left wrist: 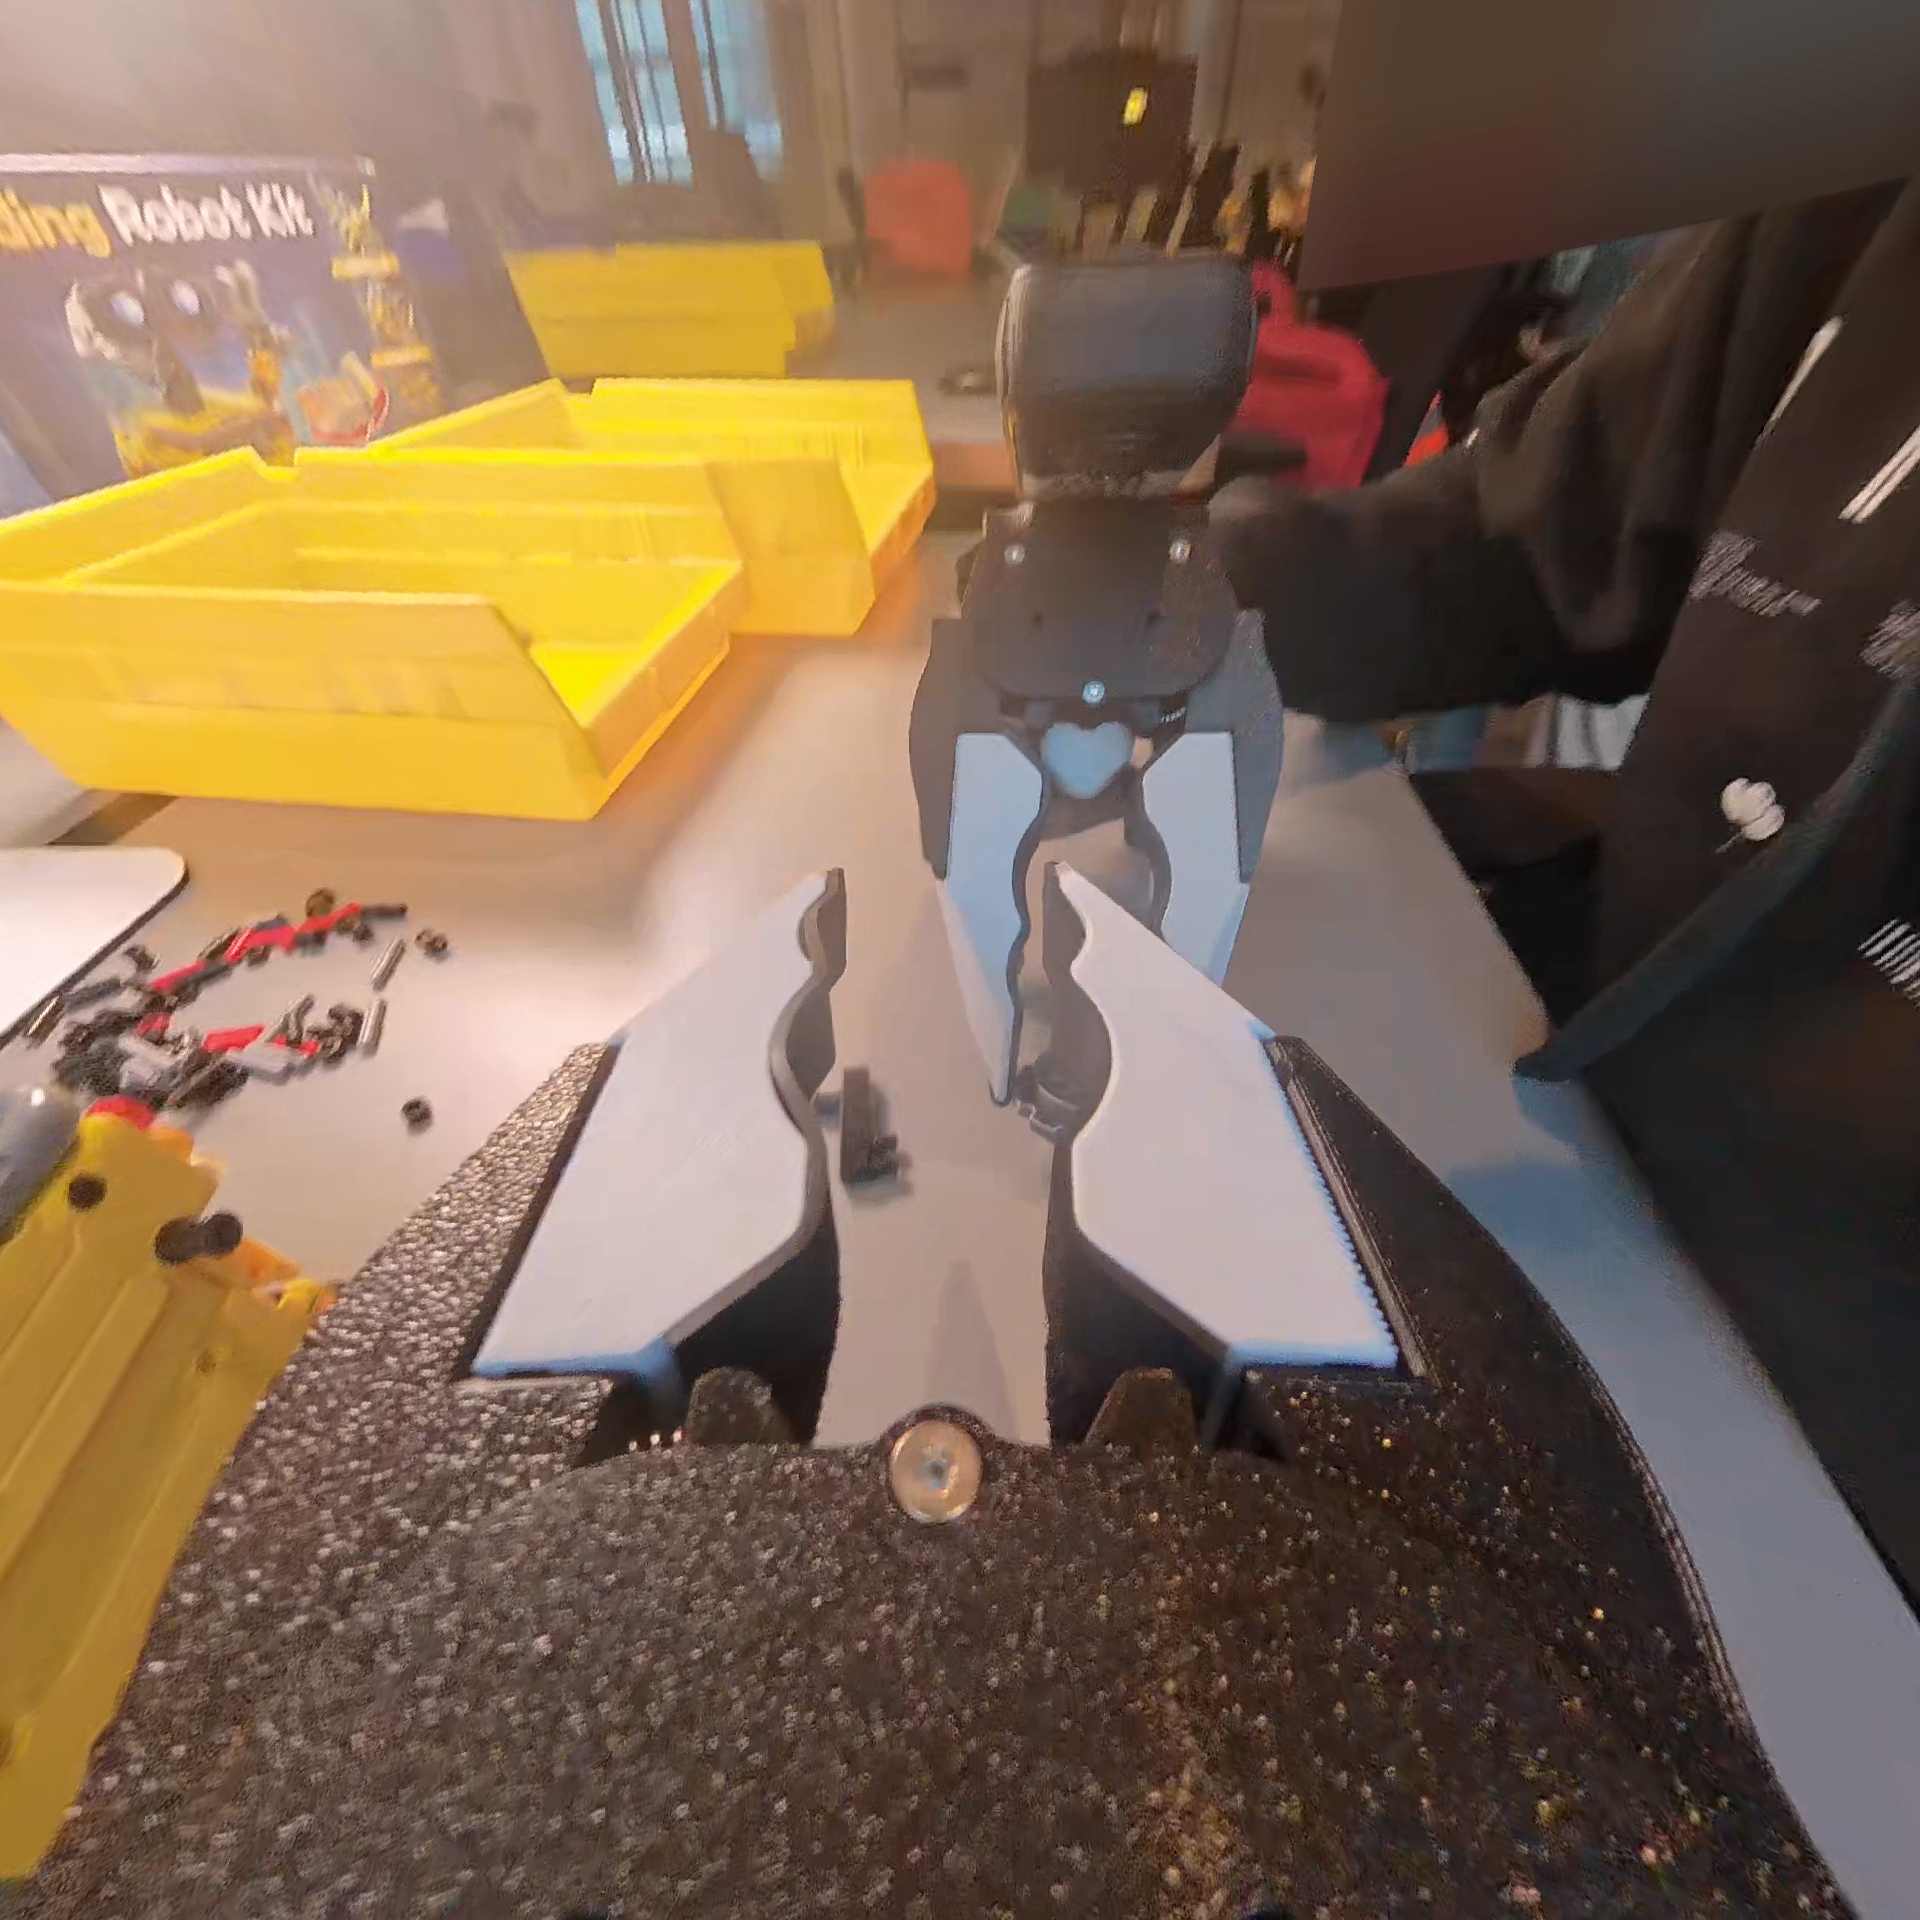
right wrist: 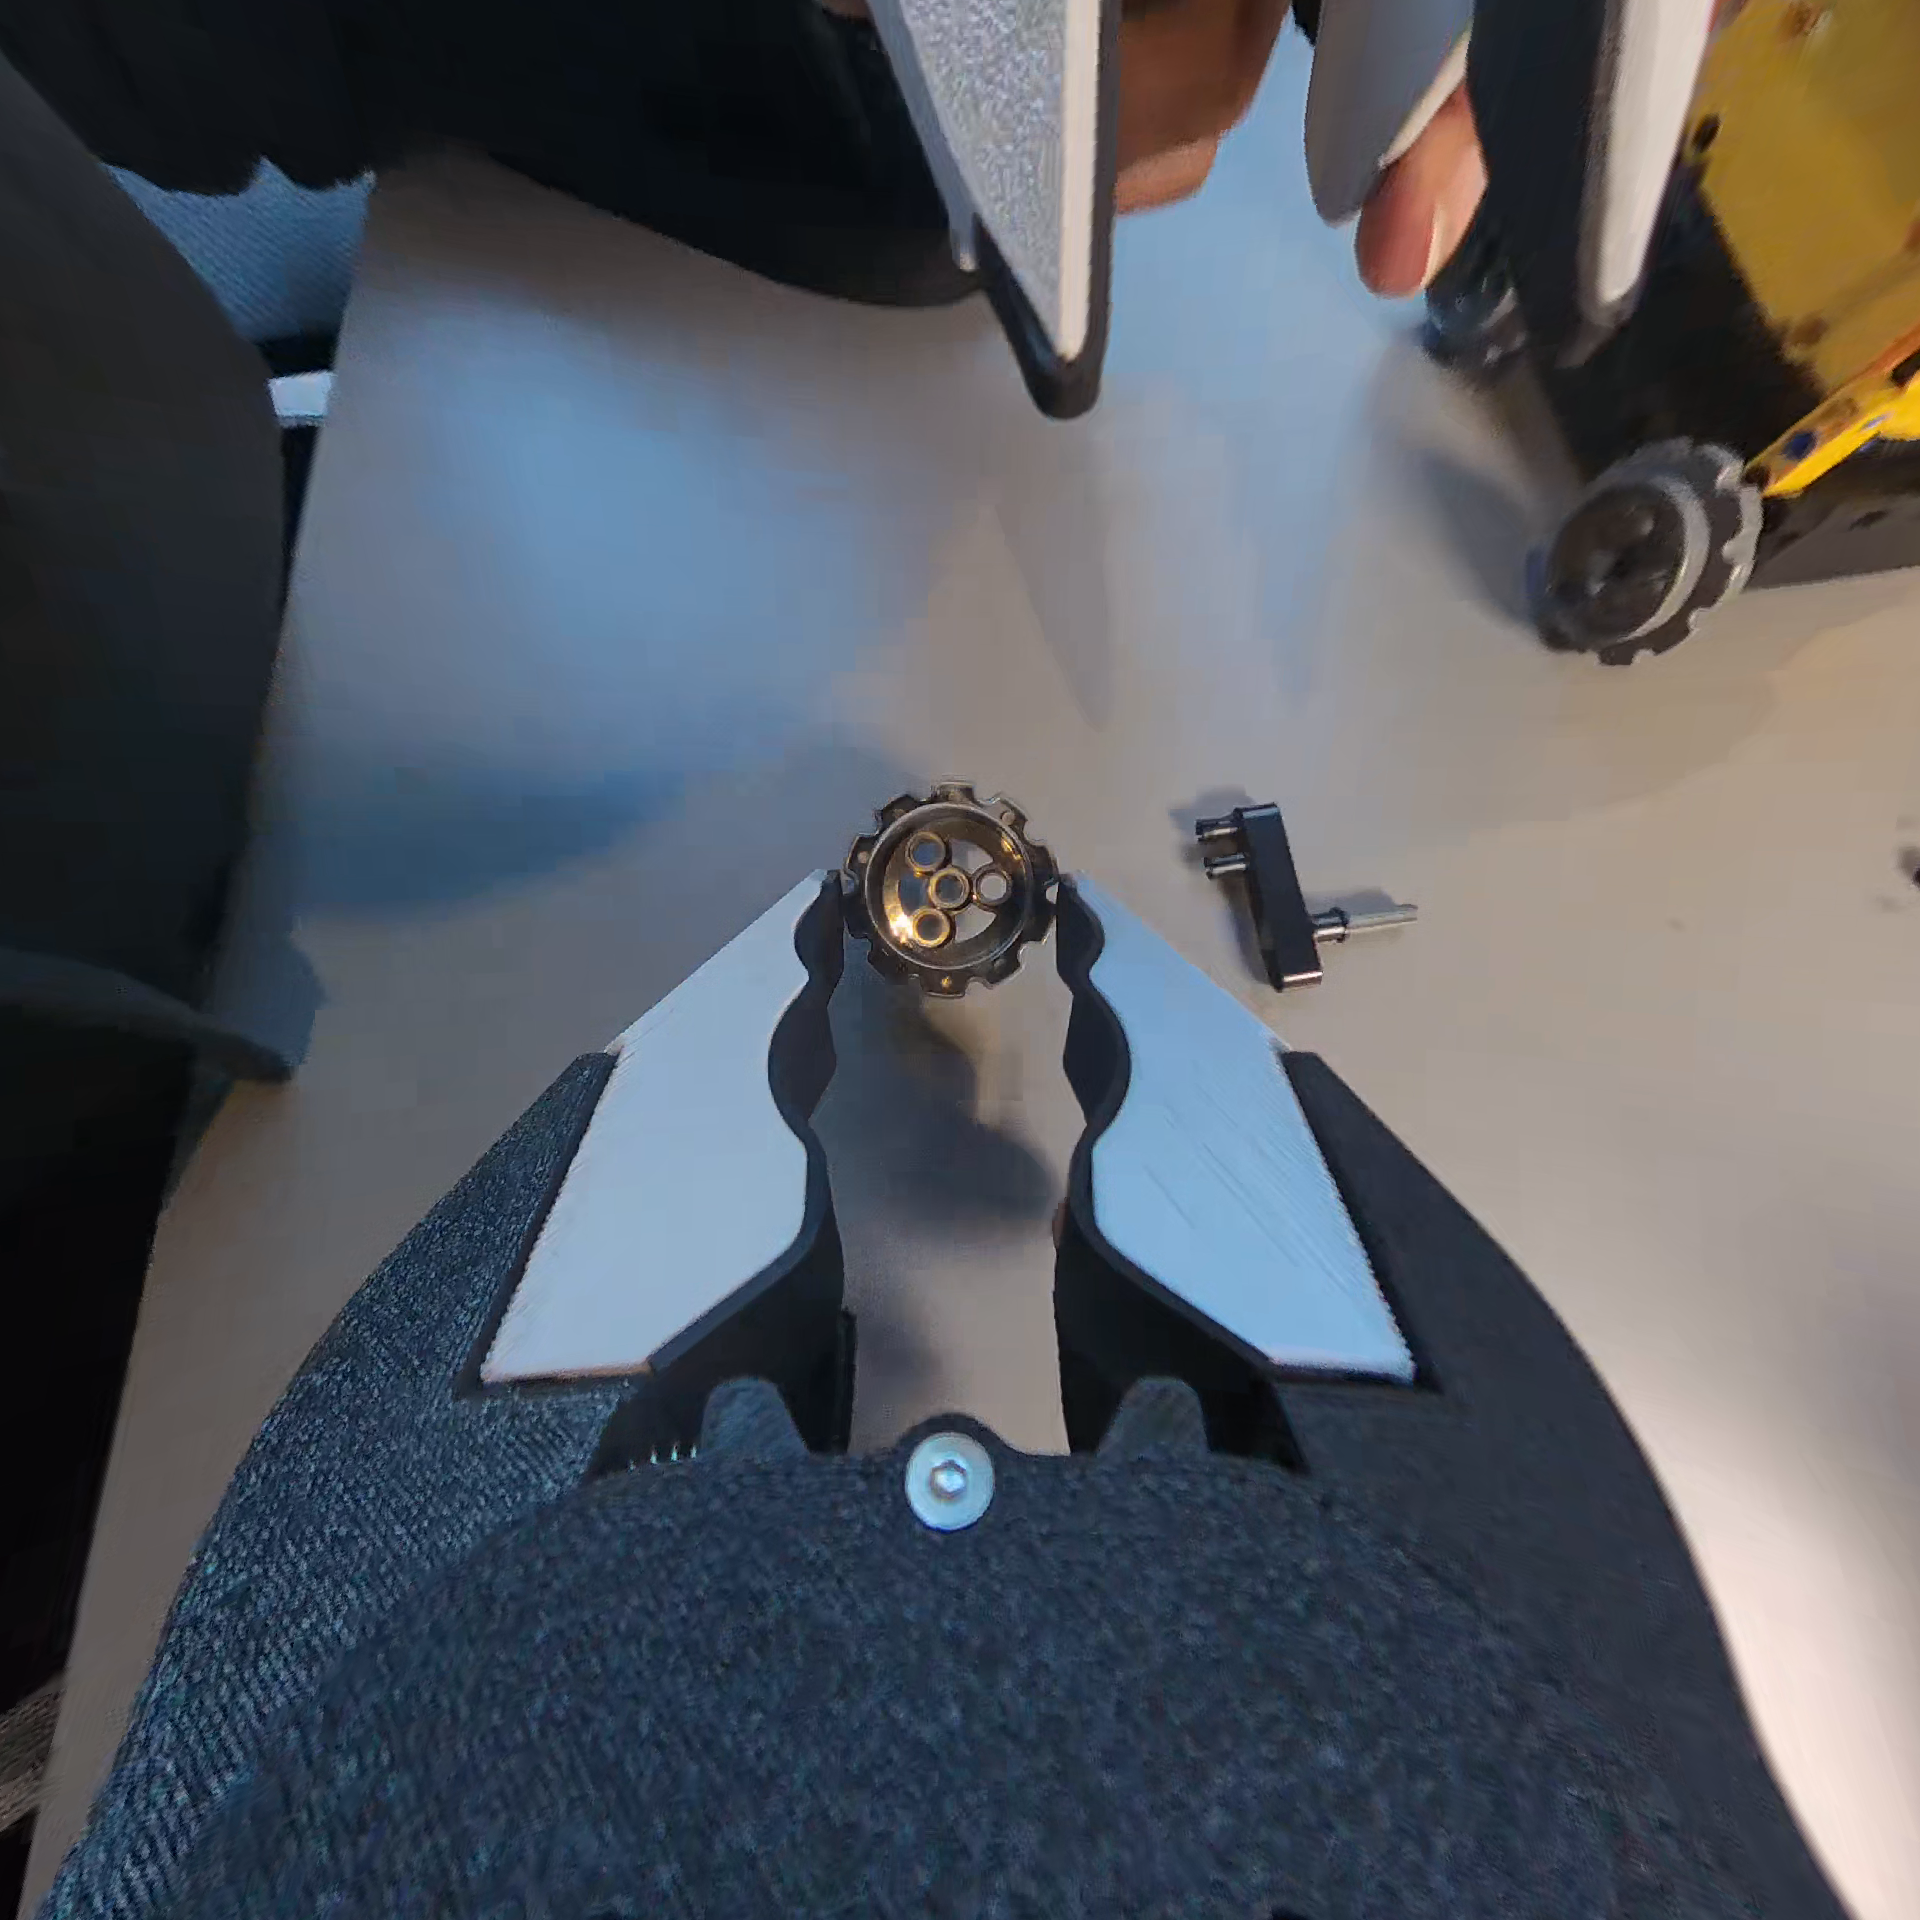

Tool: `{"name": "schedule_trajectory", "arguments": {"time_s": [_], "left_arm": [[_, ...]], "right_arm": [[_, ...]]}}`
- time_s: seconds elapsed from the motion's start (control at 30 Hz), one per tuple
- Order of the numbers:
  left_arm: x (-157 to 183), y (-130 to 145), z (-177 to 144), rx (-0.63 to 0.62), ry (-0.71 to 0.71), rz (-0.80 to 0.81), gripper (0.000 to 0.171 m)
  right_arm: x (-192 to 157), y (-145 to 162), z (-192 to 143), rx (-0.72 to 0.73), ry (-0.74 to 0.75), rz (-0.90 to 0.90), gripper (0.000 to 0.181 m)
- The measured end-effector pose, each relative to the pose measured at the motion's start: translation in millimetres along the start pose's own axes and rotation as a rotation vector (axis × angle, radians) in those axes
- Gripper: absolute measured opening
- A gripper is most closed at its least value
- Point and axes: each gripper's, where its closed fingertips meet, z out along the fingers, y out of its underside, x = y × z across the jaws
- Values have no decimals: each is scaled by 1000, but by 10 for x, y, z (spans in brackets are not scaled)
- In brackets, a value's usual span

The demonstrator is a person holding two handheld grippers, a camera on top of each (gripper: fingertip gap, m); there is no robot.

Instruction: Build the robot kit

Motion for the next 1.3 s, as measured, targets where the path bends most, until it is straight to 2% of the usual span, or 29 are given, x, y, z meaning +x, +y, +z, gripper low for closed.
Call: {"name": "schedule_trajectory", "arguments": {"time_s": [0.2, 0.3, 0.4, 0.53, 0.73, 0.93, 1.0, 1.13, 1.2, 1.3], "left_arm": [[-82, 295, 26, -164, -41, 22, 35], [-141, 383, 18, -211, -69, 19, 35], [-197, 414, 7, -228, -96, 2, 33], [-218, 465, 16, -257, -111, 4, 31], [-211, 488, 27, -271, -114, 15, 29], [-222, 380, 23, -211, -114, -30, 31], [-172, 258, 51, -143, -80, -83, 36], [11, 56, 190, -41, 34, -196, 49], [72, 26, 258, -29, 72, -233, 48], [135, 63, 309, -46, 112, -268, 36]], "right_arm": [[136, 47, 73, -69, 27, 4, 41], [180, -26, -20, -30, 10, 4, 46], [389, -110, -175, 8, 44, 30, 40], [636, 91, -98, -119, 110, 20, 38], [680, 145, 24, -157, 125, 5, 8], [557, -14, -149, -113, 125, -253, 8], [446, -149, -246, -47, 123, -360, 8], [276, -221, -434, -28, 130, -517, 8], [218, -250, -515, -31, 144, -573, 8], [116, -322, -611, -24, 156, -625, 8]]}}
